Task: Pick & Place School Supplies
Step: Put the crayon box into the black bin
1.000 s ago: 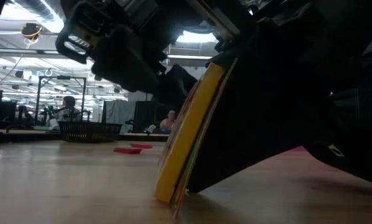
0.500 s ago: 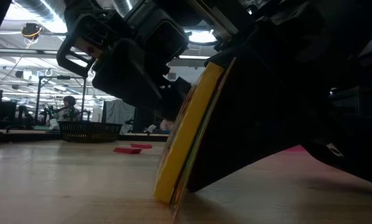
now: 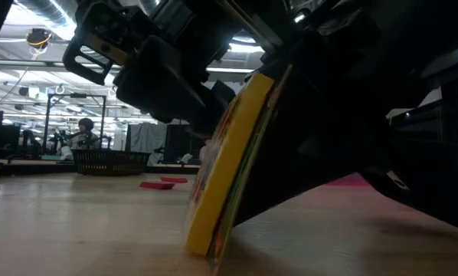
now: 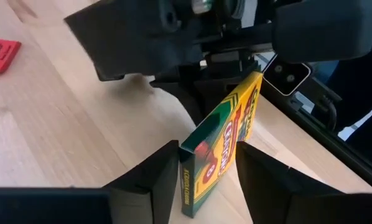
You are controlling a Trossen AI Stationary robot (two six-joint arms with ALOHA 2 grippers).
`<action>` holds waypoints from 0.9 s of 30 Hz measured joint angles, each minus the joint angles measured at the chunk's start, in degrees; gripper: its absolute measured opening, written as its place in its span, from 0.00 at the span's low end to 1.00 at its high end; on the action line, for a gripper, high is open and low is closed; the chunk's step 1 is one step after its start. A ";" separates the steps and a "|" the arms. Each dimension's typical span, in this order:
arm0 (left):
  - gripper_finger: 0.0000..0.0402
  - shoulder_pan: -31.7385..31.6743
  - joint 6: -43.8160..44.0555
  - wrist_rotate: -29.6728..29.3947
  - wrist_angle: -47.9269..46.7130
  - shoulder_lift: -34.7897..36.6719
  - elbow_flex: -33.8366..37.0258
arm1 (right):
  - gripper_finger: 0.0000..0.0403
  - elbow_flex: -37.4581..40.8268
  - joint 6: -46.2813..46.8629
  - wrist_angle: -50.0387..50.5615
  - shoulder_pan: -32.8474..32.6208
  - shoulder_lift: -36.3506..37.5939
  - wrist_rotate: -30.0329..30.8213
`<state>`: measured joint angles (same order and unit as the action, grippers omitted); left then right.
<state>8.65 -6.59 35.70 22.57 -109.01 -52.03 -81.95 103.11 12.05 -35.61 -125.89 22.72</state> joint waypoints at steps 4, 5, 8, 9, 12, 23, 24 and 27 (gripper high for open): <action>0.34 0.32 -0.07 -0.20 -0.01 0.00 0.00 | 0.00 0.00 0.01 0.00 0.05 0.00 0.41; 0.33 0.35 -0.07 -0.20 -0.03 0.00 0.00 | 0.00 0.00 0.02 0.00 0.06 0.00 0.42; 0.31 0.46 0.21 -0.24 0.32 -0.82 0.00 | 0.00 -0.02 0.02 0.00 0.11 0.00 0.42; 0.30 0.59 0.52 -0.24 0.21 -1.13 0.01 | 0.00 -0.02 0.02 0.00 0.14 0.00 0.43; 0.28 0.99 1.26 -0.24 0.37 -1.95 0.01 | 0.00 -0.03 0.06 -0.01 0.23 0.00 0.56; 0.07 1.47 3.92 4.02 1.36 -1.95 0.02 | 0.00 -1.01 -0.17 1.43 0.52 0.11 2.17; 0.07 1.36 4.58 4.50 1.07 -1.94 0.02 | 0.00 -1.01 -0.17 1.45 0.50 0.11 3.20; 0.07 1.33 5.98 5.56 -0.82 -1.66 0.00 | 0.00 -1.01 -0.01 1.12 0.06 0.34 7.21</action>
<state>9.98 -0.61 41.26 21.75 -110.67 -52.03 -82.96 103.10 13.17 -35.56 -125.54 29.93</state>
